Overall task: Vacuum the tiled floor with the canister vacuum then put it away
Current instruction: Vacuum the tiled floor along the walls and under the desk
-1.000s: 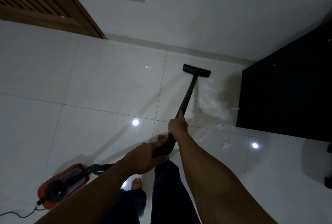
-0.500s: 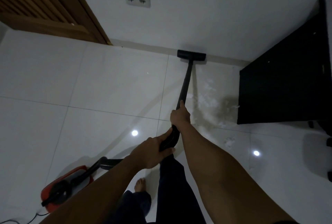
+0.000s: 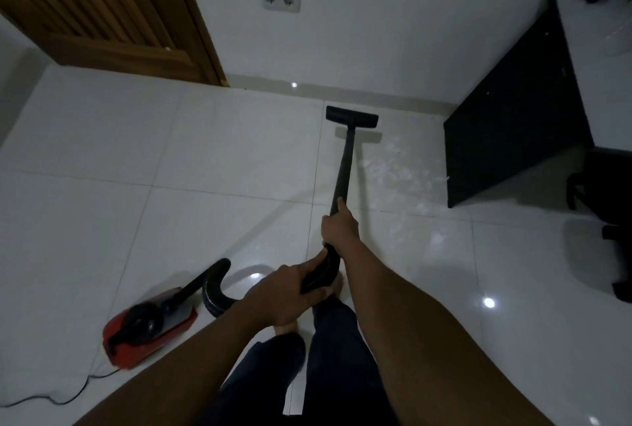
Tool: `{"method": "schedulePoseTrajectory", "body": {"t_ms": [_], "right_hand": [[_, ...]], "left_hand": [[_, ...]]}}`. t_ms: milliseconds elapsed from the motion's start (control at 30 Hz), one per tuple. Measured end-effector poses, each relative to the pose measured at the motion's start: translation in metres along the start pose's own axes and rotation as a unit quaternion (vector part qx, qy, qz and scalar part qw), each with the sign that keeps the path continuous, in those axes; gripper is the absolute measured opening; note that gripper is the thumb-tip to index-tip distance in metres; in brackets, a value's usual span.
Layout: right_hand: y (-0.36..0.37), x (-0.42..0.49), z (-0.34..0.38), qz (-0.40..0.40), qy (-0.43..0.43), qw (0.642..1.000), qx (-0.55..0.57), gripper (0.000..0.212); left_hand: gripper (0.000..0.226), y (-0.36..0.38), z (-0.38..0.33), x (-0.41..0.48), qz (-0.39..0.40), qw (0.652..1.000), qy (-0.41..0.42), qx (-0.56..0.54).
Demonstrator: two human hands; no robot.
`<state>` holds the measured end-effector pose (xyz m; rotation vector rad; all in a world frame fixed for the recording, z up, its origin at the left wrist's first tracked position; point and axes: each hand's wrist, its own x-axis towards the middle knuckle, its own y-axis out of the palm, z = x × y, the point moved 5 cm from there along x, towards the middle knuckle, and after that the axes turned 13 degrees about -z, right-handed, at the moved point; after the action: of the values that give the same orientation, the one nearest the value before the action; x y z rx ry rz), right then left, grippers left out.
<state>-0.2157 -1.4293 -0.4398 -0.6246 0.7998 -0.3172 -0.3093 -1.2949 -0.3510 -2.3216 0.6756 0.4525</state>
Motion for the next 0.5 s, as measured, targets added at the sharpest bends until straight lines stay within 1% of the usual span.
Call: {"method": "schedulePoseTrajectory", "body": {"t_ms": [200,367,433,500], "right_hand": [[0.001,-0.076,-0.093,0.029,0.019,0.999,0.005,0.07],[-0.003,-0.129,-0.168,0.035,0.038,0.999,-0.018,0.07],[-0.006,-0.153,-0.196,0.037,0.043,0.998,-0.022,0.07],[-0.014,-0.179,-0.231,0.036,0.048,0.998,-0.011,0.071]], "left_hand": [[0.079,0.07,0.024,-0.083,0.036,0.999,0.001,0.009],[0.085,0.136,0.061,-0.14,0.028,0.998,-0.021,0.05],[0.084,0.159,0.068,-0.165,0.042,0.997,-0.04,0.057],[0.084,0.184,0.066,-0.198,0.051,0.997,-0.031,0.058]]}}
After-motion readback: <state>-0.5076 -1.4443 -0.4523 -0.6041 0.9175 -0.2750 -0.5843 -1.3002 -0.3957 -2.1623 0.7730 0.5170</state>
